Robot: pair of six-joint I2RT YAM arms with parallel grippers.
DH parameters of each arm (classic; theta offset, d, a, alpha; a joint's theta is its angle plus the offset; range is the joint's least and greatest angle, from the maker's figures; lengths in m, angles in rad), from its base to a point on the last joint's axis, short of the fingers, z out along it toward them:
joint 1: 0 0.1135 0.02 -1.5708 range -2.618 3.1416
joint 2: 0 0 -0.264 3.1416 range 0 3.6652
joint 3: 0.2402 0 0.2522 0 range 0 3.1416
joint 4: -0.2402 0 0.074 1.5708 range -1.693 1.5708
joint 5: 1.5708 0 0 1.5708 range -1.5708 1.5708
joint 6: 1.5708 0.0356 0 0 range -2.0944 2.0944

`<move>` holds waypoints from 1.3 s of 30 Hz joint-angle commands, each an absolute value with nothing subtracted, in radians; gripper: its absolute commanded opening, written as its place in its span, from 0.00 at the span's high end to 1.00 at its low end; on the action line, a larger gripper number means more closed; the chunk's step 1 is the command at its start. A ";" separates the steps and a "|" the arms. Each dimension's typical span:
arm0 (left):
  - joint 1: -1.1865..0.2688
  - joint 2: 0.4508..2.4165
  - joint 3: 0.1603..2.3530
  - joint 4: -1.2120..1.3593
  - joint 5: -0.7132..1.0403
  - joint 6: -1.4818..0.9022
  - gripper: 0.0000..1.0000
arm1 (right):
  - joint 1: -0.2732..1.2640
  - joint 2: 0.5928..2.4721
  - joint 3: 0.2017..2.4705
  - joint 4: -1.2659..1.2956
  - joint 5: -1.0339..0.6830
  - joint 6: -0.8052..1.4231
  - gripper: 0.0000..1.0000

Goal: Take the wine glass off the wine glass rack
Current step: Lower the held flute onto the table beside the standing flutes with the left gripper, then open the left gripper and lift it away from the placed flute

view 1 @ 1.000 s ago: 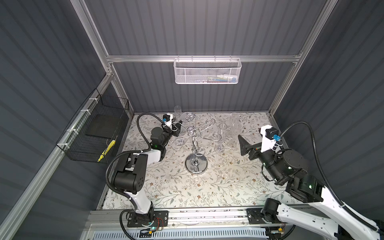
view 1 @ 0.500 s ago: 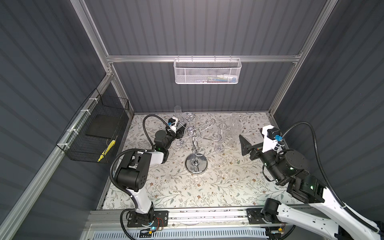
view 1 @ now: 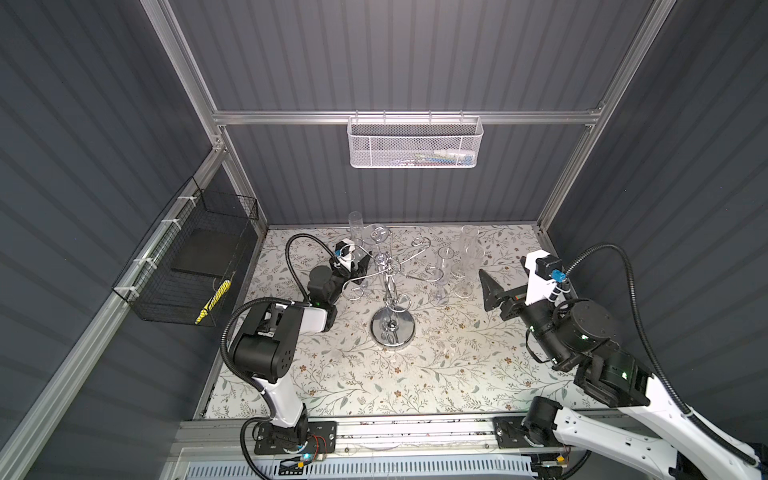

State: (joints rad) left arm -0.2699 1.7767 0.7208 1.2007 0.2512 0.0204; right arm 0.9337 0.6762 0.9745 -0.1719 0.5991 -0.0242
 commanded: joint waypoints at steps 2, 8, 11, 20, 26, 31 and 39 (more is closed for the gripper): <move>-0.276 1.735 0.706 1.187 0.229 0.057 0.29 | 0.930 0.673 0.990 -0.147 0.585 -0.013 0.01; -0.278 1.690 0.691 1.154 0.212 0.075 0.21 | 0.930 0.663 0.992 -0.150 0.574 -0.003 0.01; -0.278 1.661 0.681 1.139 0.204 0.076 0.16 | 0.930 0.653 0.990 -0.151 0.573 0.001 0.01; -0.278 1.544 0.652 1.047 0.166 0.077 0.01 | 0.930 0.659 1.014 -0.192 0.593 0.039 0.01; -0.278 1.438 0.651 0.901 0.143 0.077 0.01 | 0.930 0.668 1.034 -0.195 0.602 0.052 0.01; -0.278 1.355 0.628 0.823 0.108 0.069 0.00 | 0.930 0.673 1.047 -0.211 0.592 0.071 0.01; -0.277 1.200 0.644 0.540 -0.005 0.010 0.01 | 0.930 0.666 1.061 -0.239 0.549 0.092 0.01</move>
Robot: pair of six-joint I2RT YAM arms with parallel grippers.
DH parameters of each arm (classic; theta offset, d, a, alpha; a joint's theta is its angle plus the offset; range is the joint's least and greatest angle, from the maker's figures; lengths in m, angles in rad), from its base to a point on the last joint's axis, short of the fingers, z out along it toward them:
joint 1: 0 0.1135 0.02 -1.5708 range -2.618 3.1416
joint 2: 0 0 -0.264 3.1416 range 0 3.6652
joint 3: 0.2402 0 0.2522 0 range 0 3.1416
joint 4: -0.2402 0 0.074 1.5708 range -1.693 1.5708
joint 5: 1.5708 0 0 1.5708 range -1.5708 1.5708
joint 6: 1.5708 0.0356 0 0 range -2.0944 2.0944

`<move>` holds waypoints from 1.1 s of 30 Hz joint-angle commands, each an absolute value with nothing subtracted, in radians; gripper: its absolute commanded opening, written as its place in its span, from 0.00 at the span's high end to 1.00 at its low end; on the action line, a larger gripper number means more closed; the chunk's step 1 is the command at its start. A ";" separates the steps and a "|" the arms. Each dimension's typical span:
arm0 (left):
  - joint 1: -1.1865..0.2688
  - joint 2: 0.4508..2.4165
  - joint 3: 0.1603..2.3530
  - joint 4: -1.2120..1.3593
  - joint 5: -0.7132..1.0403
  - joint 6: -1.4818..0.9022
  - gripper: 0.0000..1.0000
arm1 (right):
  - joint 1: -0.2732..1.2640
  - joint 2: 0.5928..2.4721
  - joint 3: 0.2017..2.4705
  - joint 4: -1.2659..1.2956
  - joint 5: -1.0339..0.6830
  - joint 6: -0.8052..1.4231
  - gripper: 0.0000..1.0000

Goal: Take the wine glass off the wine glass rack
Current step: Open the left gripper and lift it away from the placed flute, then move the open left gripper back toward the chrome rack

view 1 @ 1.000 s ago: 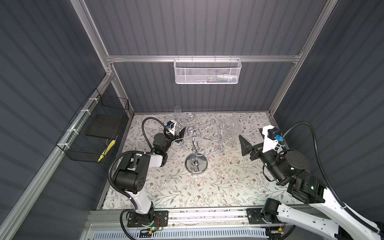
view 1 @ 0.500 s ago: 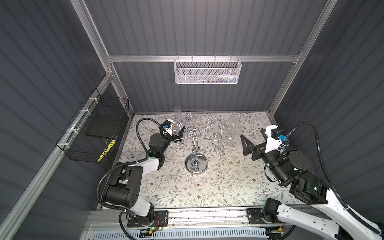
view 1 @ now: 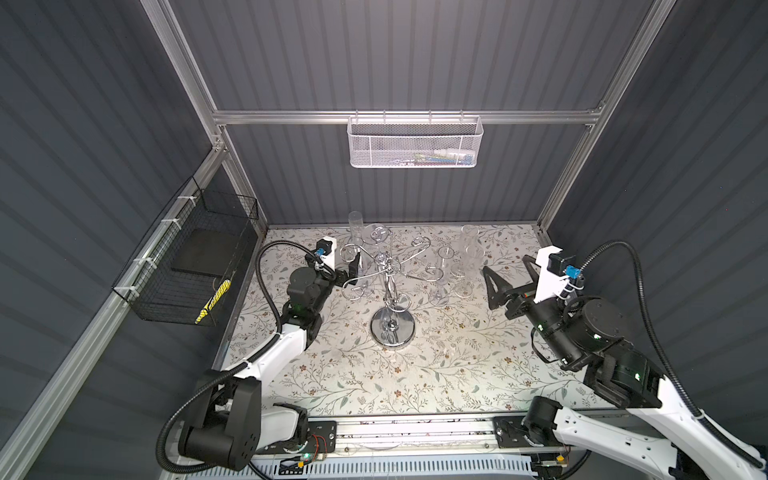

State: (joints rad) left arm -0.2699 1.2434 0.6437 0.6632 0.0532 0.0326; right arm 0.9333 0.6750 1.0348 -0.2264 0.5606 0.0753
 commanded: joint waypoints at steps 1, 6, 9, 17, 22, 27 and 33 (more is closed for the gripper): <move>-0.276 1.182 0.638 0.520 -0.018 0.009 0.01 | 0.930 0.665 1.061 -0.239 0.550 0.093 0.01; -0.275 1.105 0.636 0.391 -0.087 -0.014 0.01 | 0.930 0.660 1.063 -0.244 0.533 0.102 0.01; -0.273 1.061 0.668 0.283 -0.132 -0.027 0.00 | 0.930 0.657 1.072 -0.266 0.523 0.116 0.01; -0.242 1.021 0.880 -0.087 -0.193 -0.055 0.00 | 0.930 0.640 1.068 -0.285 0.518 0.141 0.01; -0.230 1.009 0.995 -0.217 -0.198 -0.038 0.00 | 0.930 0.639 1.070 -0.295 0.504 0.147 0.01; -0.218 1.040 1.134 -0.321 -0.207 -0.063 0.00 | 0.930 0.633 1.070 -0.300 0.500 0.148 0.01; -0.213 1.120 1.325 -0.399 -0.121 -0.069 0.00 | 0.930 0.624 1.068 -0.317 0.488 0.162 0.01</move>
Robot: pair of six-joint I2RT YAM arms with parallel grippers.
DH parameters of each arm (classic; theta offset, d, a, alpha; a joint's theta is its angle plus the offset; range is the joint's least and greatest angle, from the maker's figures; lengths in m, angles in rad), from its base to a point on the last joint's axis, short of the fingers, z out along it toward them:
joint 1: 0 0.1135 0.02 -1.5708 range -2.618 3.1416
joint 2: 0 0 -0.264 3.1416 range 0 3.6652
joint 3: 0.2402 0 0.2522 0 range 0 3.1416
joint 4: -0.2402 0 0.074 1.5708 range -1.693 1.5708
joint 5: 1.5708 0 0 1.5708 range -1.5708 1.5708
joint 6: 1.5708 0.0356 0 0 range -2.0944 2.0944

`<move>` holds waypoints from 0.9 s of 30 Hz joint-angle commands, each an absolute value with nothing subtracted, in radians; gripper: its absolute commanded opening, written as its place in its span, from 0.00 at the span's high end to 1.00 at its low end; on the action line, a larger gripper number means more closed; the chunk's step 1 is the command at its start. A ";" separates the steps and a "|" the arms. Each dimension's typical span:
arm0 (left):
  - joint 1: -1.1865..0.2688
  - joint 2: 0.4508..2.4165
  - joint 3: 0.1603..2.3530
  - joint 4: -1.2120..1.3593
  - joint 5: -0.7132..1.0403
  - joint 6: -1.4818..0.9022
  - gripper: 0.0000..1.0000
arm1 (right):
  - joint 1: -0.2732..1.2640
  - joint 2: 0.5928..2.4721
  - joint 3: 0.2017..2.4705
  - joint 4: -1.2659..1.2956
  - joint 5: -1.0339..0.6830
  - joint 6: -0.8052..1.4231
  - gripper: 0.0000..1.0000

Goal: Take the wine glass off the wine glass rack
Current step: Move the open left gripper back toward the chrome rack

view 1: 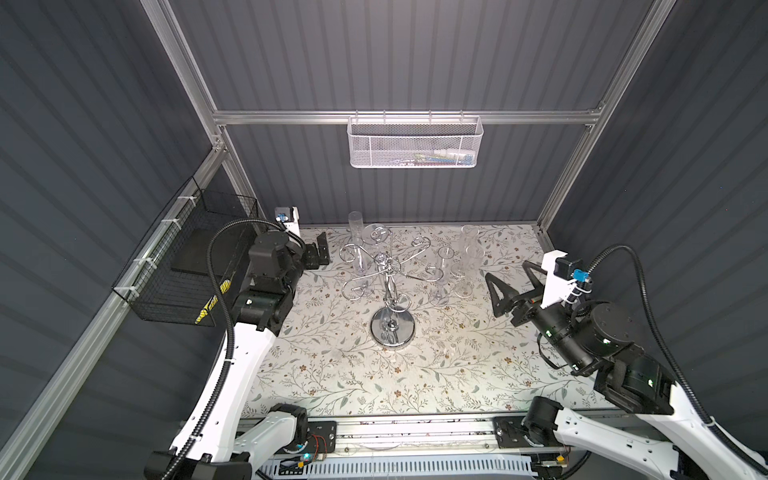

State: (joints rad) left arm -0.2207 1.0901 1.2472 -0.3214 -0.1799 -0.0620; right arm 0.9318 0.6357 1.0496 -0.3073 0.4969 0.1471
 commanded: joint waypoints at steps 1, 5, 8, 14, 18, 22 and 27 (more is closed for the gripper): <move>-0.214 1.138 1.360 -0.411 -0.079 -0.066 0.01 | 0.930 0.622 1.068 -0.320 0.489 0.164 0.01; -0.213 1.210 1.505 -0.450 0.086 -0.070 0.01 | 0.930 0.616 1.066 -0.327 0.486 0.170 0.01; -0.210 1.283 1.615 -0.502 0.196 -0.092 0.01 | 0.930 0.613 1.066 -0.328 0.485 0.173 0.01; -0.190 1.456 1.791 -0.574 0.485 -0.166 0.04 | 0.930 0.607 1.068 -0.340 0.483 0.171 0.01; -0.135 1.549 1.816 -0.518 0.689 -0.292 0.09 | 0.930 0.601 1.068 -0.347 0.485 0.169 0.01; -0.094 1.621 1.805 -0.444 0.828 -0.394 0.14 | 0.930 0.592 1.066 -0.355 0.487 0.169 0.01; -0.091 1.662 1.818 -0.462 0.907 -0.392 0.19 | 0.930 0.583 1.064 -0.365 0.491 0.172 0.01</move>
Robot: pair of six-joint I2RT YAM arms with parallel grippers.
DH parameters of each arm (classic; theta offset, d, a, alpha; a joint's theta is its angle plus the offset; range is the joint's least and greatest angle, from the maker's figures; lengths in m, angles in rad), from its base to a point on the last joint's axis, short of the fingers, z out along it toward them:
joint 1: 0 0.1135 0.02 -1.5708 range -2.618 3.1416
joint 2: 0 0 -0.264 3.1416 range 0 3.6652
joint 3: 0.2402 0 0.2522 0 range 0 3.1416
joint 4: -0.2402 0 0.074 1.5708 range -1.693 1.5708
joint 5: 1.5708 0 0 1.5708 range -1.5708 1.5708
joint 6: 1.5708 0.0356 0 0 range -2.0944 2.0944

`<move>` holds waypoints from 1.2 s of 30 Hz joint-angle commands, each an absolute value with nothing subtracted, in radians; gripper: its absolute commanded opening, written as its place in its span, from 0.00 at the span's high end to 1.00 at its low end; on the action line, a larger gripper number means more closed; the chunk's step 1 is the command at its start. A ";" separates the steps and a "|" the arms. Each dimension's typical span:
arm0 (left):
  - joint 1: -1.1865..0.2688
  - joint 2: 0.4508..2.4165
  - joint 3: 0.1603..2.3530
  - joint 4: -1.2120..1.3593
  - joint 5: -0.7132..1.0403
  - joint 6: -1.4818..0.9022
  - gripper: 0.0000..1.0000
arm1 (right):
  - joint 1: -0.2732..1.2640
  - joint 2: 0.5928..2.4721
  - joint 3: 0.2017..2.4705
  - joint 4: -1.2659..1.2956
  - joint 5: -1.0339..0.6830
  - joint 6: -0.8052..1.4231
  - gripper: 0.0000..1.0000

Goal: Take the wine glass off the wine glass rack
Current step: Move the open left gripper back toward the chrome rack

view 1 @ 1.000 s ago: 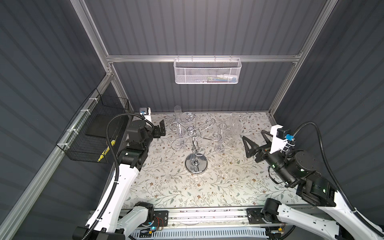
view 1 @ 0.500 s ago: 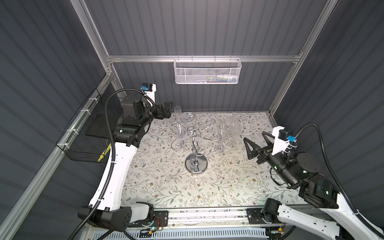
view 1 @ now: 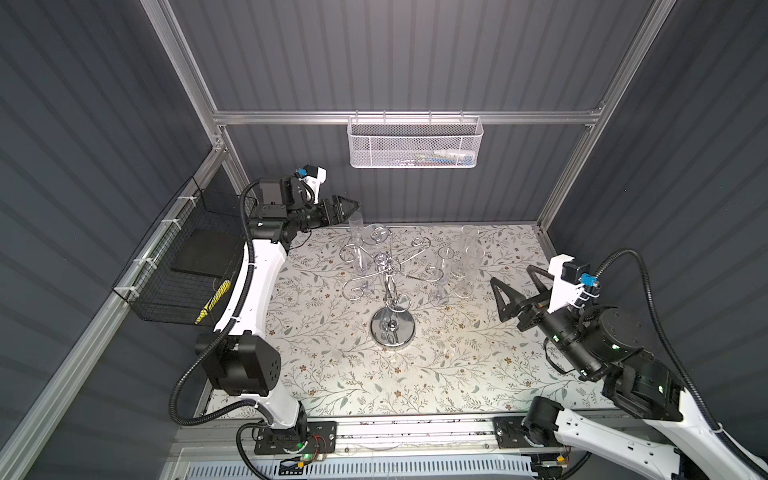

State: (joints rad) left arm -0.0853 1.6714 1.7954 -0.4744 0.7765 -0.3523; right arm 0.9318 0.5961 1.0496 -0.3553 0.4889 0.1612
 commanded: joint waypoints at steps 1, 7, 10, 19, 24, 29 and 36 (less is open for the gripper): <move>-0.091 1.668 1.819 -0.464 0.931 -0.395 0.20 | 0.930 0.580 1.062 -0.364 0.494 0.174 0.01; -0.091 1.680 1.805 -0.511 0.995 -0.374 0.27 | 0.930 0.584 1.055 -0.362 0.489 0.177 0.01; -0.090 1.677 1.790 -0.542 1.006 -0.352 0.30 | 0.930 0.586 1.055 -0.362 0.489 0.178 0.01; -0.091 1.693 1.801 -0.654 0.997 -0.278 0.35 | 0.930 0.584 1.051 -0.367 0.486 0.193 0.01; -0.091 1.706 1.800 -0.667 1.027 -0.275 0.39 | 0.930 0.586 1.049 -0.367 0.484 0.198 0.01; -0.095 1.722 1.801 -0.672 1.048 -0.273 0.41 | 0.930 0.591 1.050 -0.368 0.482 0.199 0.01; -0.115 1.750 1.826 -0.693 1.068 -0.262 0.45 | 0.930 0.591 1.051 -0.371 0.479 0.203 0.01</move>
